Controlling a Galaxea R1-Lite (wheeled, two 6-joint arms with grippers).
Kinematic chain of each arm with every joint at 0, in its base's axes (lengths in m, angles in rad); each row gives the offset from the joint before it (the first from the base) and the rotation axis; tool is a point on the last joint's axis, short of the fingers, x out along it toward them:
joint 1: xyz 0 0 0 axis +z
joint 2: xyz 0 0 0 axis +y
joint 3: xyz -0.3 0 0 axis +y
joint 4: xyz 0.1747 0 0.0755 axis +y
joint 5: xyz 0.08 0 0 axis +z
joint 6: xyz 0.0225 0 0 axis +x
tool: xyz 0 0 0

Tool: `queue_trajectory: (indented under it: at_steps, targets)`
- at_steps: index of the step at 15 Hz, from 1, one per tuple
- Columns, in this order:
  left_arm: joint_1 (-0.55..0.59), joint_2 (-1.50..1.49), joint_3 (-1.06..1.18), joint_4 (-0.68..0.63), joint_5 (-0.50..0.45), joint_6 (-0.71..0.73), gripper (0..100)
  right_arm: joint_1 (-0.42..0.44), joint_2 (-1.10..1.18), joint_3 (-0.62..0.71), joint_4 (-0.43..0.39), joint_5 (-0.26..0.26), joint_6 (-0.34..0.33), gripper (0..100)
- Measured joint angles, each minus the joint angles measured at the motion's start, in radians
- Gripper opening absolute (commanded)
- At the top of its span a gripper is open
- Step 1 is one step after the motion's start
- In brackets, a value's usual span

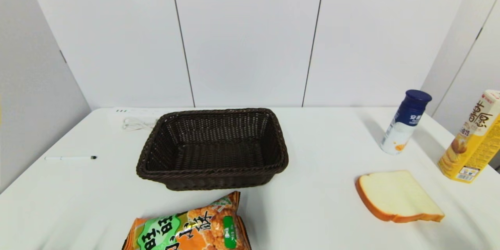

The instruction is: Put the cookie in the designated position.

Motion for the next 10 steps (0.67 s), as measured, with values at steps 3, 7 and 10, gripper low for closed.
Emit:
queue_trajectory:
  at_steps: [3, 7, 10]
  targets:
    - [0.000, 0.000, 0.000, 0.000, 0.000, 0.000, 100, -0.031, -0.070, 0.172, -0.159, 0.044, 0.005, 100]
    - [0.000, 0.000, 0.000, 0.000, 0.000, 0.000, 100, -0.080, -0.098, 0.224, -0.196, 0.053, 0.005, 100]
    - [0.000, 0.000, 0.000, 0.000, 0.000, 0.000, 100, -0.151, -0.165, 0.219, -0.140, 0.104, 0.007, 100]
